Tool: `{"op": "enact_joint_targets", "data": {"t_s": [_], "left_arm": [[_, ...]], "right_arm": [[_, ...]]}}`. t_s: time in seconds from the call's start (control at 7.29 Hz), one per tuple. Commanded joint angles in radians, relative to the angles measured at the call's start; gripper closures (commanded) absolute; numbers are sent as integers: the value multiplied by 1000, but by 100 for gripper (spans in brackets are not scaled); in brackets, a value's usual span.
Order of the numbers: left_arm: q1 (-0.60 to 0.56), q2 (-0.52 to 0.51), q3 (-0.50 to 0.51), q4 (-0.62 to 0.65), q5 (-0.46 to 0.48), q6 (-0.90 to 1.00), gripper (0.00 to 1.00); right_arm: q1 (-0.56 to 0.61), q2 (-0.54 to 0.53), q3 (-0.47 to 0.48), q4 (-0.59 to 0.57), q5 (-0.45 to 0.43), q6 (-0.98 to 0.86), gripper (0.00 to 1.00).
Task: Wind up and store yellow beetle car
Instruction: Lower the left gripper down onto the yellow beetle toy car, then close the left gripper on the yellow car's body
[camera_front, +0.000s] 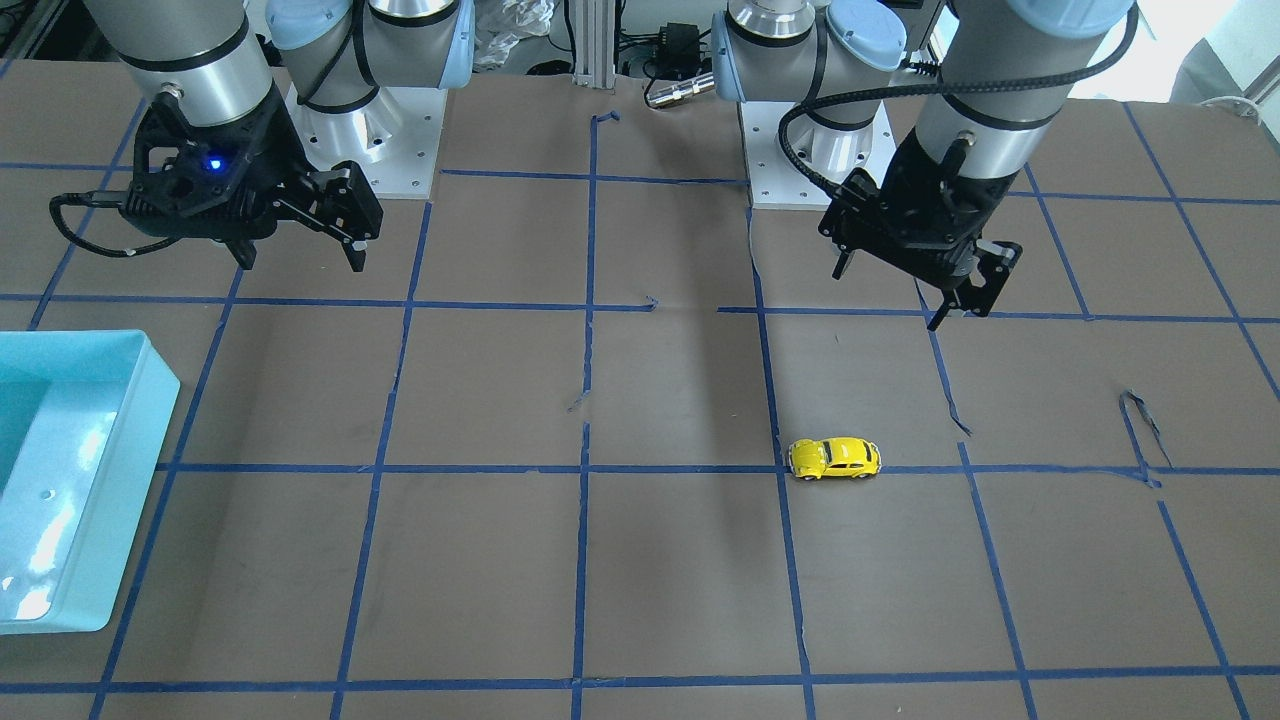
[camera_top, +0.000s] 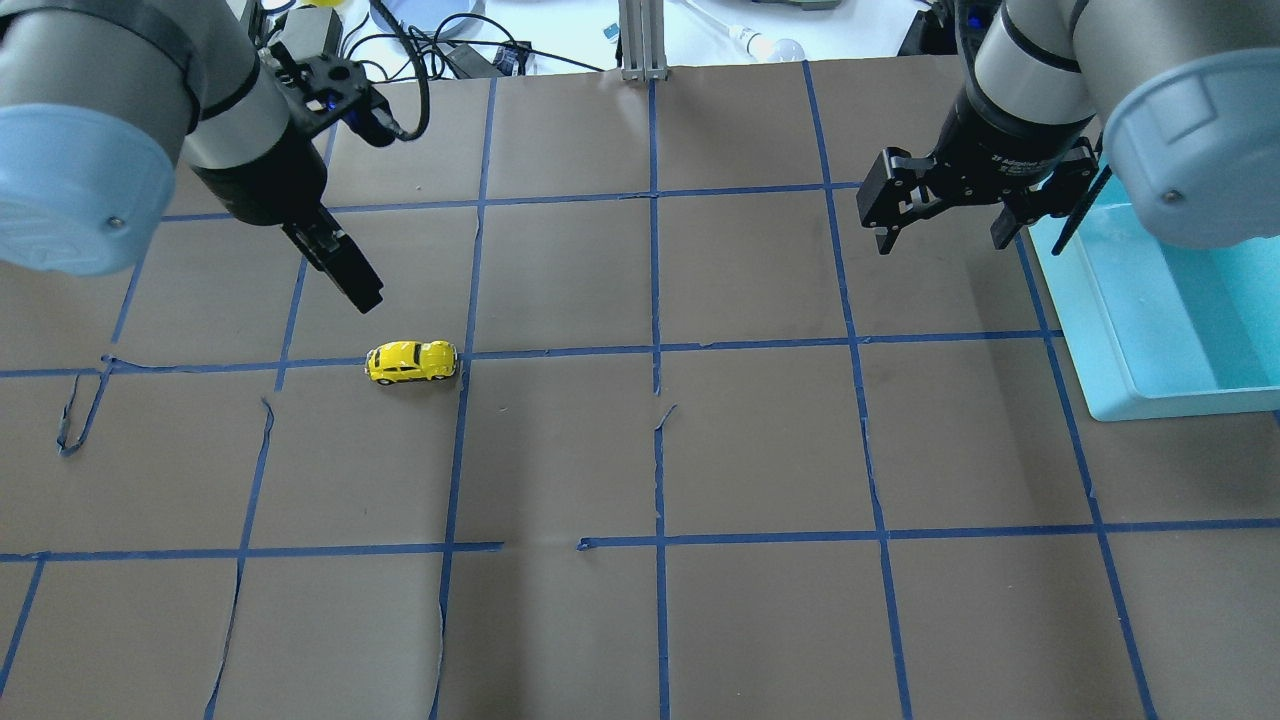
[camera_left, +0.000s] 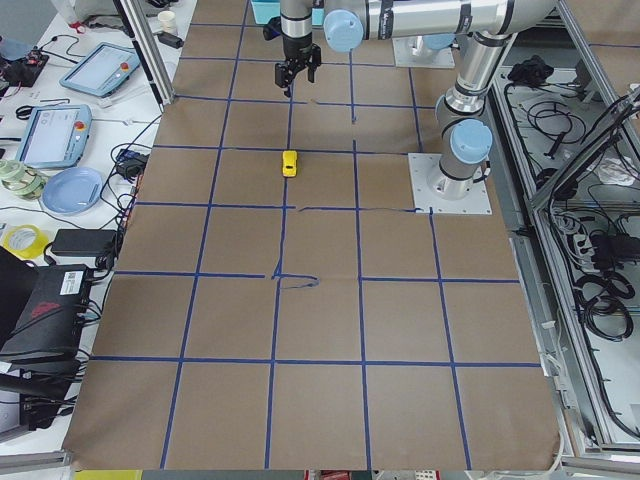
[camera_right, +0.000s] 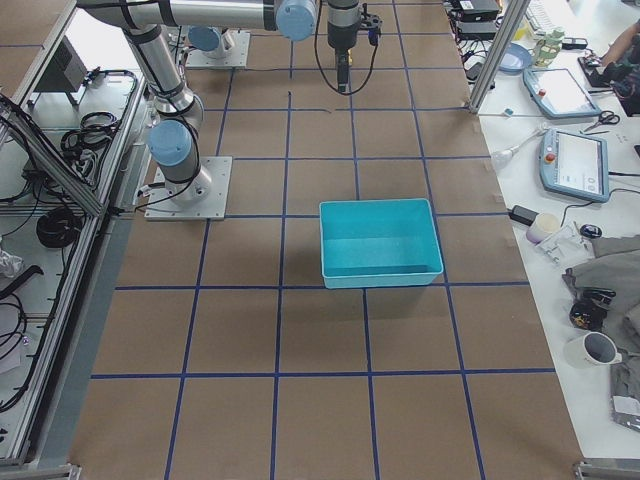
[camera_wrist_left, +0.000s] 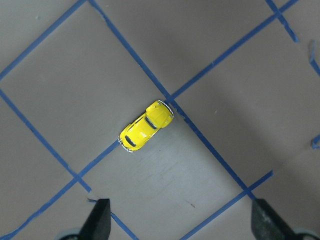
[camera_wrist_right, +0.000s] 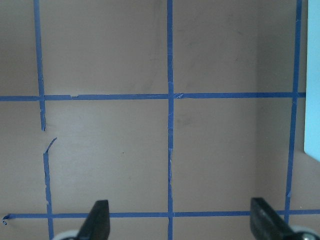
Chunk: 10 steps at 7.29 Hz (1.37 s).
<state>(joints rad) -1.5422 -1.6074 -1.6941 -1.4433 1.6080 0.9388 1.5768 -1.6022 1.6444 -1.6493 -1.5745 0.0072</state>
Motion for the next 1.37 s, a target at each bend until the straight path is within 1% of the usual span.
{"op": "enact_joint_targets", "data": {"t_s": [0.0, 0.14, 0.27, 0.41, 0.55, 0.69, 0.82, 1.1, 1.24], "left_arm": [[11, -47, -138, 203, 1, 351, 0], [27, -89, -159, 263, -2, 562, 0], [31, -126, -162, 312, -2, 706, 0], [30, -162, -179, 345, -5, 733, 0], [31, -184, -215, 430, -2, 817, 1], [54, -204, -231, 486, 0, 895, 1], [76, -229, -231, 491, -8, 897, 1], [77, -285, -237, 536, -49, 891, 3], [77, -296, -239, 540, -52, 855, 3]], "right_arm": [[3, 2, 2, -3, 2, 2, 0], [3, 1, 3, -3, 4, 2, 0], [3, 1, 5, -3, 2, -1, 0], [3, -1, 5, -3, 2, -1, 0], [3, 1, 5, -3, 2, -1, 0], [3, 1, 5, -3, 2, 0, 0], [3, -1, 5, -1, 2, 0, 0], [3, -1, 5, -3, 2, 0, 0], [3, -1, 5, -3, 2, 0, 0]]}}
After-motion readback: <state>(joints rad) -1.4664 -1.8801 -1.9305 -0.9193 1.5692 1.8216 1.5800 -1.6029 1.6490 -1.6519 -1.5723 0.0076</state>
